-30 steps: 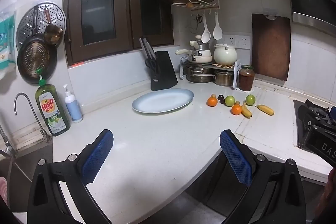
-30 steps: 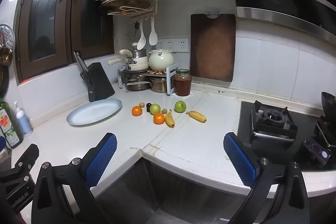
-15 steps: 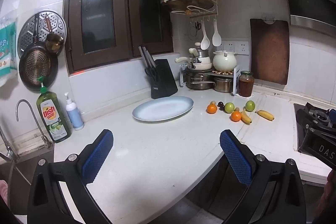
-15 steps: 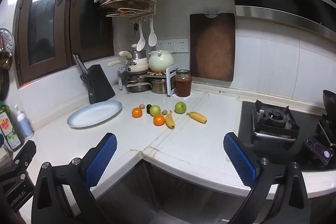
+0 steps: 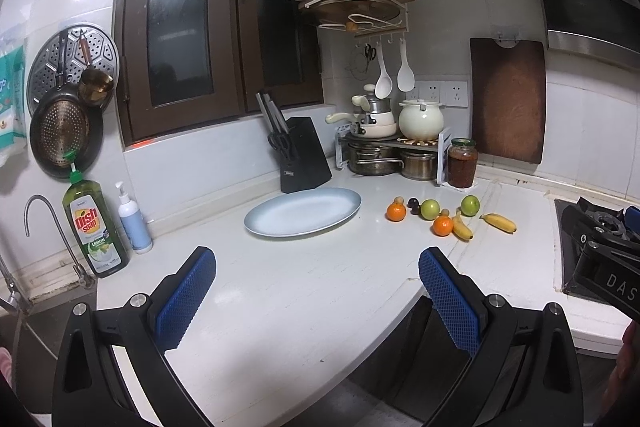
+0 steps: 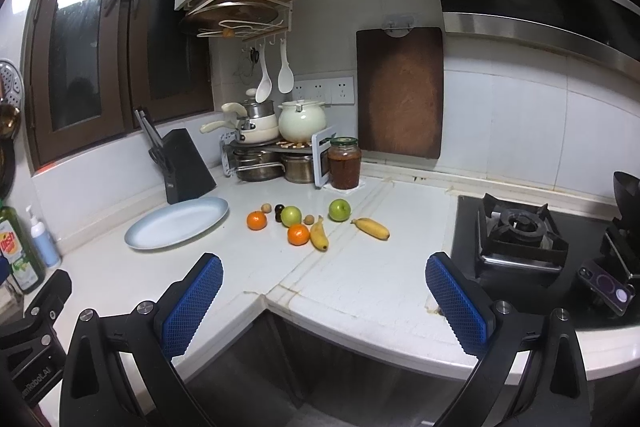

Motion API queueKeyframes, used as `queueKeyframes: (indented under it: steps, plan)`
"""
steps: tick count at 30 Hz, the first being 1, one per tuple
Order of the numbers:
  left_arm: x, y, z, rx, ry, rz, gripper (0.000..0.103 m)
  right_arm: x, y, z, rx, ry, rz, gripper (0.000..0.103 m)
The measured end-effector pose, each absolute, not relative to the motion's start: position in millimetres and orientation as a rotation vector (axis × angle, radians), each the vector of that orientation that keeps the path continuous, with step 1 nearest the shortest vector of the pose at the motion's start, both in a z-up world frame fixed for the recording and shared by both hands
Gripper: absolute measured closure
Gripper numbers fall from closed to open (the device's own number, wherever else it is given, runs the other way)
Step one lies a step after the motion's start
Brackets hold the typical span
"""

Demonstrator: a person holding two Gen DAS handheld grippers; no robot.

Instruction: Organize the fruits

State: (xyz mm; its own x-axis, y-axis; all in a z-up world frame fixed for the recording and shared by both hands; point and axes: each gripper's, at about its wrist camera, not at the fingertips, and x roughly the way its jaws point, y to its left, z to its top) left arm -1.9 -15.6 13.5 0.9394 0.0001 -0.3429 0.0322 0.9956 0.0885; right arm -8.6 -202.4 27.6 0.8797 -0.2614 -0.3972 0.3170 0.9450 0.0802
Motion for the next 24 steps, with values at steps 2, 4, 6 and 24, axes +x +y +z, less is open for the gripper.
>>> queueKeyframes:
  steps: [2,4,6,24]
  plan:
    - [-0.5,-17.1,14.4,0.092,0.350,-0.019,0.000,-8.5,-202.1,27.3,0.146,0.391,-0.304,0.000]
    - [0.3,-18.3,15.5,0.091,0.347,-0.022,0.000,-8.4,-201.4,27.2,0.144,0.391,-0.305,0.000]
    - [1.1,-19.3,16.3,0.093,0.343,-0.023,0.000,-8.1,-202.2,27.5,0.146,0.389,-0.306,0.000]
    - [4.6,-22.1,15.3,0.089,0.335,-0.015,0.000,-3.5,-205.9,31.1,0.144,0.378,-0.309,0.000]
